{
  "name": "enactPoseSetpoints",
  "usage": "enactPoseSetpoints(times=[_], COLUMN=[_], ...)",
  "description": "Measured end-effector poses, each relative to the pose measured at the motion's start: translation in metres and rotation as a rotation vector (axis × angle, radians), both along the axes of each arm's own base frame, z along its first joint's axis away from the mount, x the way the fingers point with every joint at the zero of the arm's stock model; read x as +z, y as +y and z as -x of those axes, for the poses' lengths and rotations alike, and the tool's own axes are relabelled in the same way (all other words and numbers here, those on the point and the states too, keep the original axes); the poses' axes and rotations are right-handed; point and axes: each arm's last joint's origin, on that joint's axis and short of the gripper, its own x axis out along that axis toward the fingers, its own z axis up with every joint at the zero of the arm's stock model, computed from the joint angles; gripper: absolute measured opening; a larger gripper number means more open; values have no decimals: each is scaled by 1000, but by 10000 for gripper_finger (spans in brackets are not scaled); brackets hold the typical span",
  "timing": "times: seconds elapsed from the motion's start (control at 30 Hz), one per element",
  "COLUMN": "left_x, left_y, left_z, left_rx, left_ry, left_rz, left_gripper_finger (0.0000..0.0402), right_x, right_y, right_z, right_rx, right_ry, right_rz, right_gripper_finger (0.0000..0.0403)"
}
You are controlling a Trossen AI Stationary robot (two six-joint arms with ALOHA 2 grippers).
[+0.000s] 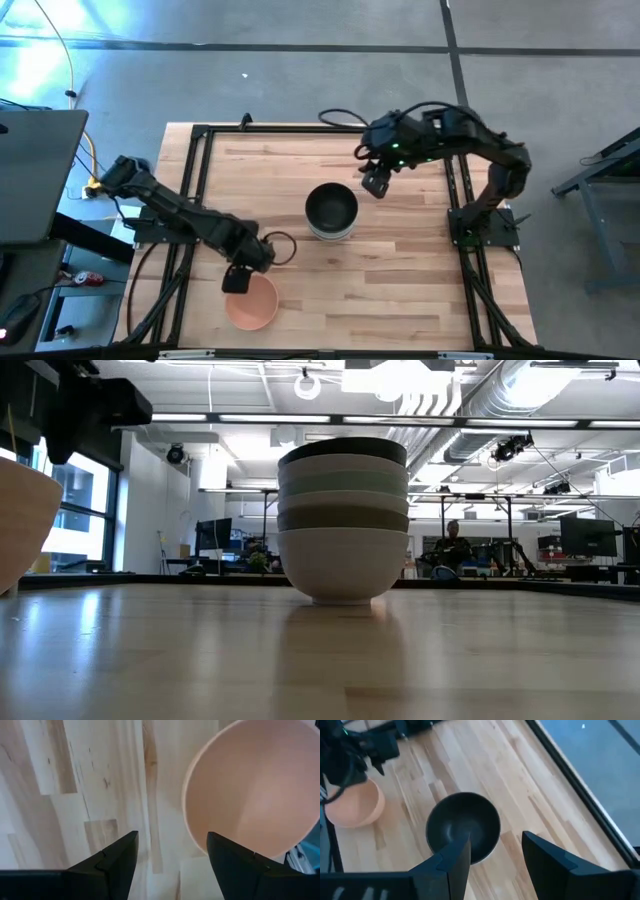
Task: Nest bowls inside each other
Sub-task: Stack the orange bowl on the black bowl
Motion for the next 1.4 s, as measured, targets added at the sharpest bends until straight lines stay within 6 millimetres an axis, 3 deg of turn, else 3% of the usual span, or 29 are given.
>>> enactPoseSetpoints(times=[0.67,1.13,1.4], left_x=[-23,-54,-53], left_y=[-17,-35,-33], left_z=[-22,-33,-35], left_rx=[103,69,88], left_ry=[-51,17,-9], left_rz=[-27,-35,-44], left_gripper_finger=[225,223,157], right_x=[57,75,76], right_y=[9,16,15], right_z=[78,112,117], right_rx=[45,109,116], right_ry=[-330,-445,-454], right_rz=[46,61,71], right_gripper_finger=[170,170,170])
